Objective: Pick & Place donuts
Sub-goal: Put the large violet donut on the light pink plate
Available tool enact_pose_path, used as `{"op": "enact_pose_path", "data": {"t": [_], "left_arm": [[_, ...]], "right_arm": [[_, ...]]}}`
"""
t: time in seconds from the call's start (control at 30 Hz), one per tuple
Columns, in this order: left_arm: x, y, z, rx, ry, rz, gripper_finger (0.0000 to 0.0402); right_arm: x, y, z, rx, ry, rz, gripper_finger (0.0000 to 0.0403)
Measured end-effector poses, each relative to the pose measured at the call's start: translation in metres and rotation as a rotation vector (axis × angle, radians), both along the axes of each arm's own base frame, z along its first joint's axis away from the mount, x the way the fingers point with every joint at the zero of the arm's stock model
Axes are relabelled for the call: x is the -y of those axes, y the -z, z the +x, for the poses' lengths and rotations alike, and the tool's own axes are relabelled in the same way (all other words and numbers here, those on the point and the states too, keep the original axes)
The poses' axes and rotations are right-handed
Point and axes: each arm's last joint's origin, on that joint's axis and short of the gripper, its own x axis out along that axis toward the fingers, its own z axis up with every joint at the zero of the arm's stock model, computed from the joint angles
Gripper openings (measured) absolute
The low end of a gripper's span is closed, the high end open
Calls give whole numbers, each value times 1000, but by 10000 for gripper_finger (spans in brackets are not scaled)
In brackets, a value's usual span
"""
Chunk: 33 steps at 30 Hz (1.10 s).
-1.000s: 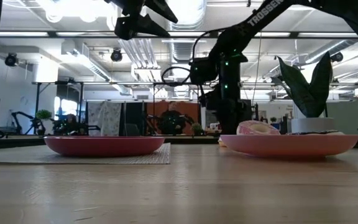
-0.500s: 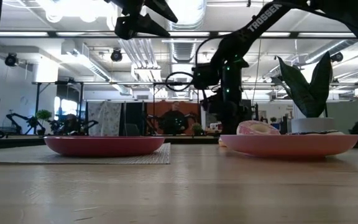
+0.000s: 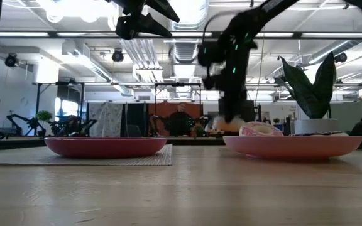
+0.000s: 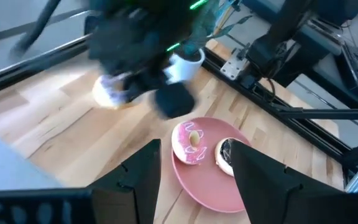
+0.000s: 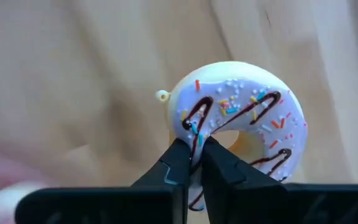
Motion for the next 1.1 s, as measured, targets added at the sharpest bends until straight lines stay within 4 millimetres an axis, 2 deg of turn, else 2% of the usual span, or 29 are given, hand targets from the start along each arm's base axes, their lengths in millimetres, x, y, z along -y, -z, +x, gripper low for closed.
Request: {"op": "enact_pose_path", "data": {"t": [0.13,0.23,0.37,0.47,0.57,0.7,0.8,0.93,1.1], "left_arm": [[-2,7,-5,-63,-108,-32,168],[-4,12,-9,-101,-210,-60,168],[-3,18,-12,-117,-306,-112,168],[0,26,-12,-116,-350,-135,168],[1,36,-12,-94,-407,-164,168],[5,50,-13,-78,-465,-233,168],[14,57,-13,-68,-457,-245,168],[25,63,-14,-91,-418,-237,168],[44,64,-17,-117,-343,-211,168]], "right_arm": [[-40,-42,-16,124,-192,-22,16],[-73,-59,-35,196,-336,1,15],[-111,-55,-61,219,-453,31,16],[-138,-43,-79,205,-541,46,17],[-165,-27,-87,189,-649,62,17],[-200,-12,-84,183,-789,1,17],[-217,2,-77,121,-792,-56,18],[-222,15,-61,75,-695,-41,23],[-227,28,-34,45,-661,-43,55]]}}
